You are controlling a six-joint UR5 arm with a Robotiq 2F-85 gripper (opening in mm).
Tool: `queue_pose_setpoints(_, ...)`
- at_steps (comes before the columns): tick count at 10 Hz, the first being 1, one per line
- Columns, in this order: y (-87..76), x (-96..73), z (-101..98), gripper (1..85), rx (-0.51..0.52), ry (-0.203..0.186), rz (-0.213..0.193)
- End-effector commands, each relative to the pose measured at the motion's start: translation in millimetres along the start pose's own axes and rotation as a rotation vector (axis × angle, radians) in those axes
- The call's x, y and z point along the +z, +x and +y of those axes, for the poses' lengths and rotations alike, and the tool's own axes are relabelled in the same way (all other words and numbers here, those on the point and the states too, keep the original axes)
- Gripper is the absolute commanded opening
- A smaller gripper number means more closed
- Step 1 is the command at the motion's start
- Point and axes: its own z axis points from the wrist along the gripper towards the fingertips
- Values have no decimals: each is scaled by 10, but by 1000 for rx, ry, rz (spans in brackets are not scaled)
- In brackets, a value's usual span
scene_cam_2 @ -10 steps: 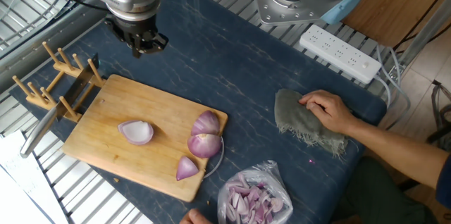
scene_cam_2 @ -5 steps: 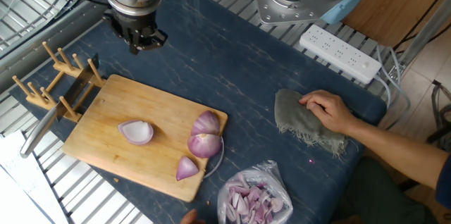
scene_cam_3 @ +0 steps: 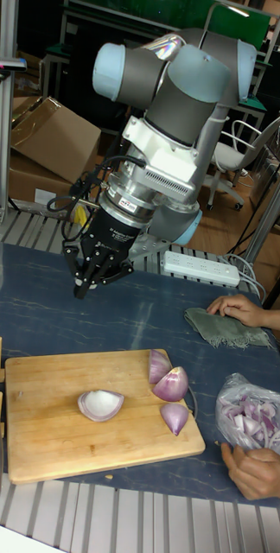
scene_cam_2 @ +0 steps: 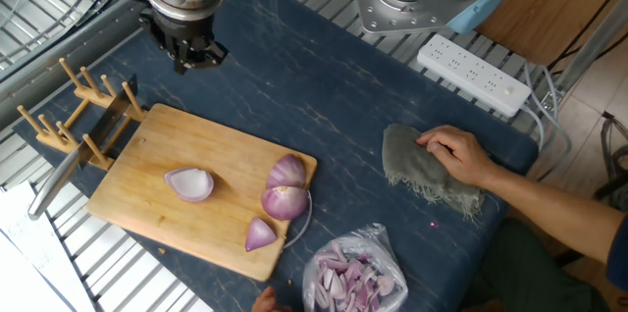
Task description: Chop the onions
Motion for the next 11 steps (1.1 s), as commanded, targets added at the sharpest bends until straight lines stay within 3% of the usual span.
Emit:
queue_pose_setpoints(1, -226, 188, -246, 73, -78, -10, -26)
queue_pose_setpoints(2, -318, 292, -366, 80, -89, 0, -28)
queue_pose_setpoints(4, -421, 433, -415, 140, -92, 8, -23)
queue_pose_setpoints(6, -509, 618, -523, 360, -111, 17, -41)
queue_pose_setpoints(11, -645, 927, -696, 377, -92, 57, -49)
